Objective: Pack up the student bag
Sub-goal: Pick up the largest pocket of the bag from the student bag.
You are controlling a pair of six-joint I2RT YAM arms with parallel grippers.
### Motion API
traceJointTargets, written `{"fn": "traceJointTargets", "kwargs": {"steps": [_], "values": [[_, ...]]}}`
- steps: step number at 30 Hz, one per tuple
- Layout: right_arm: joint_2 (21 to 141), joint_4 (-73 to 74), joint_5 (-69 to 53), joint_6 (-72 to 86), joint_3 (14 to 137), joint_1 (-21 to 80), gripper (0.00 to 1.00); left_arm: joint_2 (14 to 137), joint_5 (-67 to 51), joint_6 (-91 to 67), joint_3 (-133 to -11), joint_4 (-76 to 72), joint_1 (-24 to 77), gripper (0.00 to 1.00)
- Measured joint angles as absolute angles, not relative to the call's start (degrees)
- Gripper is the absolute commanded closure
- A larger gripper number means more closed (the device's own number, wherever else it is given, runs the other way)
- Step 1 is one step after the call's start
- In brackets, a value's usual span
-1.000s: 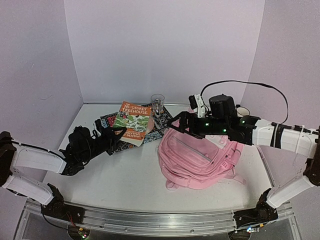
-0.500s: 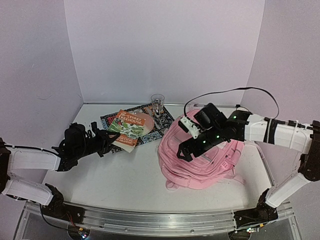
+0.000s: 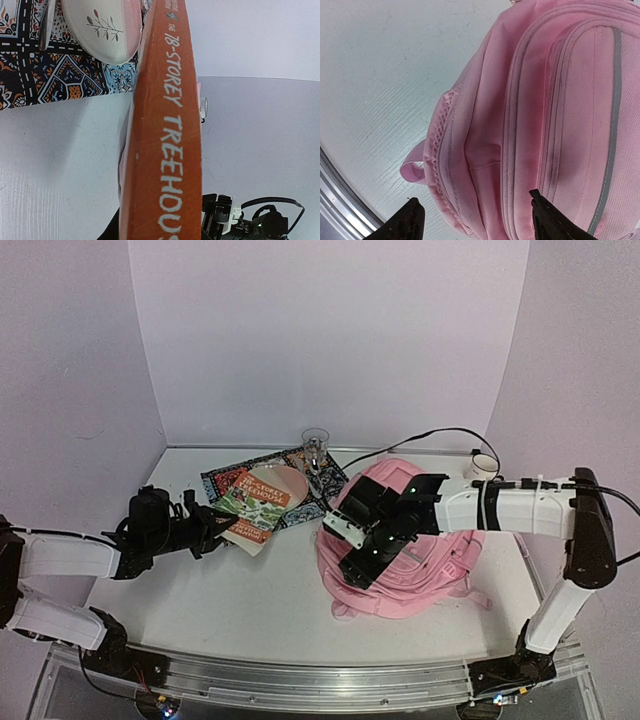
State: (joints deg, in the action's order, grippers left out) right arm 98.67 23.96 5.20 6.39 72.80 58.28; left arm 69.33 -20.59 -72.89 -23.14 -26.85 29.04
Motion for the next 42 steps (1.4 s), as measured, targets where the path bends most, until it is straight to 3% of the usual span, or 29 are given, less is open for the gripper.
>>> {"fn": "traceJointTargets", "kwargs": {"steps": [13,15,18,42], "values": [[104.9,24.5,9.3,4.3,73.9,58.9,0.60,71.8,-23.9,-71.3,-24.5,-25.5,29.0,1.00],[105.5,24.4,10.4,4.1,73.9,59.0,0.71,72.1,-24.5,-71.3,-25.0,-25.5,29.0,1.00],[105.8,24.5,12.0,3.5,74.3,59.1,0.99,72.5,-25.5,-71.0,-25.5,-25.5,29.0,1.00],[93.3,27.9,29.3,8.5,83.1,59.1,1.00,70.0,-31.0,-74.1,-24.9,-25.5,35.1,1.00]]}}
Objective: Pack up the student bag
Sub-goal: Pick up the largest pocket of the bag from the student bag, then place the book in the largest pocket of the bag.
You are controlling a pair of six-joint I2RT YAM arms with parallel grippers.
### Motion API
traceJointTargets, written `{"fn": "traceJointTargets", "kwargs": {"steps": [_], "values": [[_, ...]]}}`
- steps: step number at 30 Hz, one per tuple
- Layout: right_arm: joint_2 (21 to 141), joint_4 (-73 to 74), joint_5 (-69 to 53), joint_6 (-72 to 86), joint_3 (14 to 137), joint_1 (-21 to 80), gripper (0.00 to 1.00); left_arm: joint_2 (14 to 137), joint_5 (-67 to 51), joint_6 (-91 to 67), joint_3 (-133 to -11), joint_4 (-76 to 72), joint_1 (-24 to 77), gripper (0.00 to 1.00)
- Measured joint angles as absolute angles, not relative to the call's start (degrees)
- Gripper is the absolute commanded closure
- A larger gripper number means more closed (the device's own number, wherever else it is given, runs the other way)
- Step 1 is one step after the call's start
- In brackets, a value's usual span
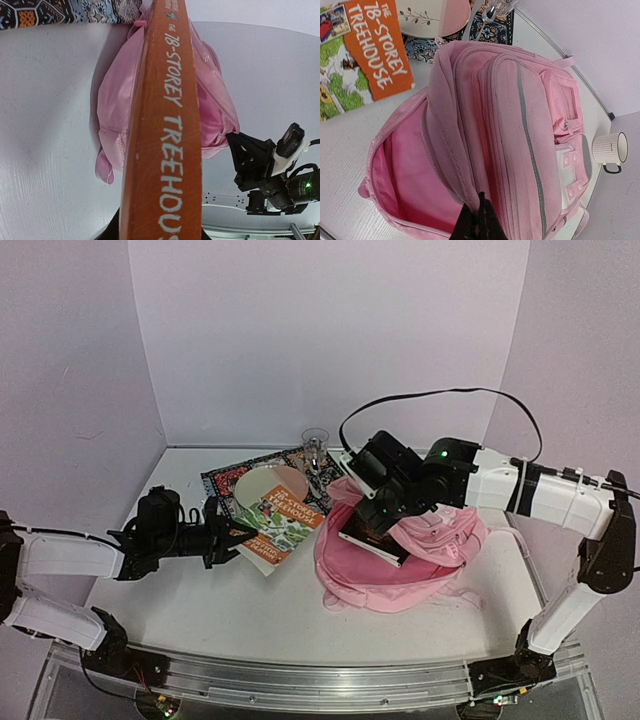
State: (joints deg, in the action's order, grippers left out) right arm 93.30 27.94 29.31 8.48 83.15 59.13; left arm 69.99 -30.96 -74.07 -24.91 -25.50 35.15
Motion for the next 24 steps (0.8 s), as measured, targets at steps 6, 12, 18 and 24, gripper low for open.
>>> {"fn": "traceJointTargets", "kwargs": {"steps": [6,12,18,24], "values": [[93.0,27.9,29.2,8.8,84.5,59.1,1.00,74.8,-31.0,-74.1,-29.3,-25.4,41.5,1.00],[93.0,27.1,28.5,8.8,86.0,58.8,1.00,78.1,-31.6,-74.6,-34.7,-25.6,43.3,1.00],[93.0,25.3,25.9,8.8,86.1,58.7,1.00,84.5,-32.0,-75.1,-39.0,-26.3,44.9,1.00],[93.0,23.1,22.2,9.2,86.1,58.5,1.00,91.7,-33.3,-75.8,-43.2,-27.7,46.4,1.00]]}}
